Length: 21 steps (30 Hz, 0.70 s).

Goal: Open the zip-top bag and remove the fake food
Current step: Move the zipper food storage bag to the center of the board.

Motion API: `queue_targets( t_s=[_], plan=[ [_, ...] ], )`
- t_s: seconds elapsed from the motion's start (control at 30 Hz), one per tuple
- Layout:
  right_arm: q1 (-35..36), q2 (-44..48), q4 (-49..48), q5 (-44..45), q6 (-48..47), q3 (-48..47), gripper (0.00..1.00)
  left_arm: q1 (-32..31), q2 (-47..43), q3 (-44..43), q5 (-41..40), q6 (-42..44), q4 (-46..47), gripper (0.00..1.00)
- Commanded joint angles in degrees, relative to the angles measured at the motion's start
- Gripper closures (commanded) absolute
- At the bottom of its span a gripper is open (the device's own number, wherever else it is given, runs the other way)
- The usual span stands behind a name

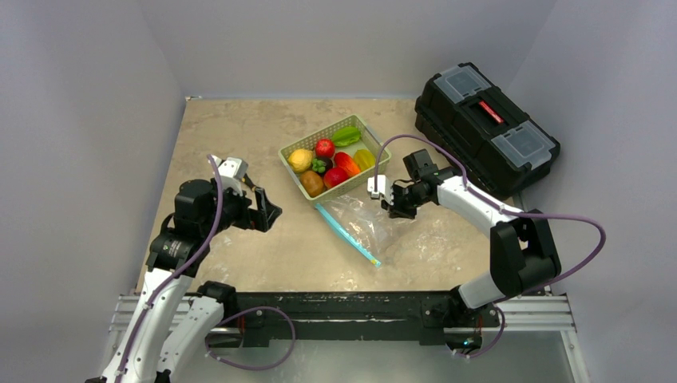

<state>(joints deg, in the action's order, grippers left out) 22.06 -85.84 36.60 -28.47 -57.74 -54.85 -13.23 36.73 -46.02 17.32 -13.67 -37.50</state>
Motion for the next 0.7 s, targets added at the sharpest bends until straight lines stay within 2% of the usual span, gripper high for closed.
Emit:
queue_targets(
  t_s=[0.0, 0.33, 0.67],
  plan=[
    [-0.3, 2.2, 0.4, -1.3, -0.6, -0.9, 1.0, 0.3, 0.0, 0.2, -0.3, 1.5, 0.7, 0.0],
    [-1.3, 2.9, -1.4, 0.2, 1.3, -0.9, 1.0, 0.3, -0.4, 0.2, -0.7, 1.6, 0.6, 0.0],
    [-7.6, 6.5, -2.6, 1.7, 2.0, 0.3, 1.0, 0.3, -0.9, 0.1, -1.0, 1.7, 0.4, 0.0]
  ],
)
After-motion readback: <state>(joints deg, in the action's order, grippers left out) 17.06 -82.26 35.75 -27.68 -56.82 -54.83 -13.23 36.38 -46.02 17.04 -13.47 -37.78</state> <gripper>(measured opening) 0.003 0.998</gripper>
